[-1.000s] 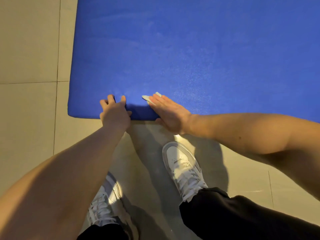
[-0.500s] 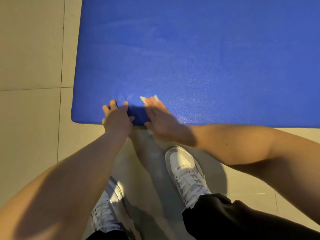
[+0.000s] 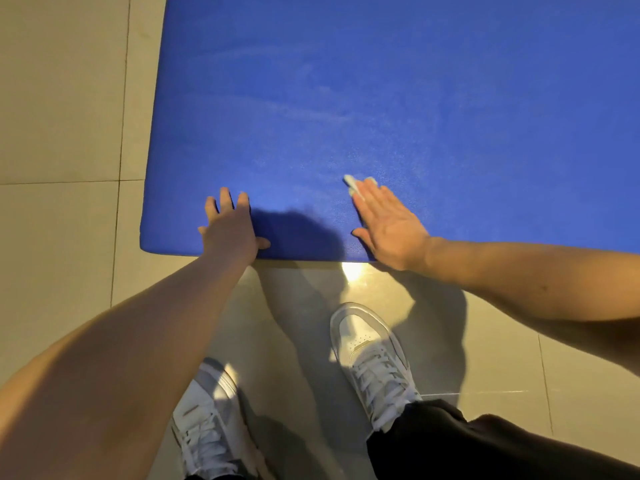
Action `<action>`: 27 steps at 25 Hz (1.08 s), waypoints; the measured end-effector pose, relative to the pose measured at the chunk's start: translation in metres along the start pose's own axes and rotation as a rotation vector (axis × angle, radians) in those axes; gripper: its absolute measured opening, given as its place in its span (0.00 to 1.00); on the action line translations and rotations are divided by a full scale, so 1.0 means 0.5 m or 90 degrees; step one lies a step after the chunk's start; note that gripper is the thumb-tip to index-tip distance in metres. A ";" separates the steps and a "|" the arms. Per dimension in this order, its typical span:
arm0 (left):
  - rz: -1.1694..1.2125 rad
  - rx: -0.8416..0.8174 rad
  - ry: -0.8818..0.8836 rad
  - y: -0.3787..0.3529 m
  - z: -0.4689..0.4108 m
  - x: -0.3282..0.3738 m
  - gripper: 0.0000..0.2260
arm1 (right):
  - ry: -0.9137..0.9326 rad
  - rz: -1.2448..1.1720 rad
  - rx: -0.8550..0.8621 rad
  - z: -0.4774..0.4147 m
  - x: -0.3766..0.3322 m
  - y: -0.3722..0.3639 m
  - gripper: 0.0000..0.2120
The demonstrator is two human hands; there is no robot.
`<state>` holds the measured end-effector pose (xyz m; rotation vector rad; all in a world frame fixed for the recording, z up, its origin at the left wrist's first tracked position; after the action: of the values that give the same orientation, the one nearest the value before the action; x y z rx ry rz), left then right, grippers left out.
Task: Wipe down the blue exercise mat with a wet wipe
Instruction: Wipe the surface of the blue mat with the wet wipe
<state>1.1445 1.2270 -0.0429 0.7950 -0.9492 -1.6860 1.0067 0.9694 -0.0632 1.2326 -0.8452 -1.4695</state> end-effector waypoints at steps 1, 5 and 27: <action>0.003 -0.003 -0.005 -0.001 -0.003 -0.002 0.38 | -0.042 -0.013 0.010 -0.001 0.008 -0.004 0.34; -0.003 -0.013 -0.012 -0.001 -0.007 -0.010 0.42 | -0.129 -0.111 0.044 -0.082 -0.106 -0.032 0.37; -0.032 -0.022 -0.021 0.015 -0.002 -0.010 0.44 | 0.018 -0.102 0.006 -0.204 -0.235 -0.017 0.36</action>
<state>1.1503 1.2303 -0.0364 0.7760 -0.9271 -1.7601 1.1011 1.0931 -0.0633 1.3514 -0.7484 -1.5726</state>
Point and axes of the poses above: each hand's wrist, its own z-axis away from the middle knuckle, its own y-axis out of the back of the hand, x = y × z, the point moved 3 cm from there along -z, towards the middle knuckle, and after that the axes turned 5 degrees about -z, right-handed, at the moved point
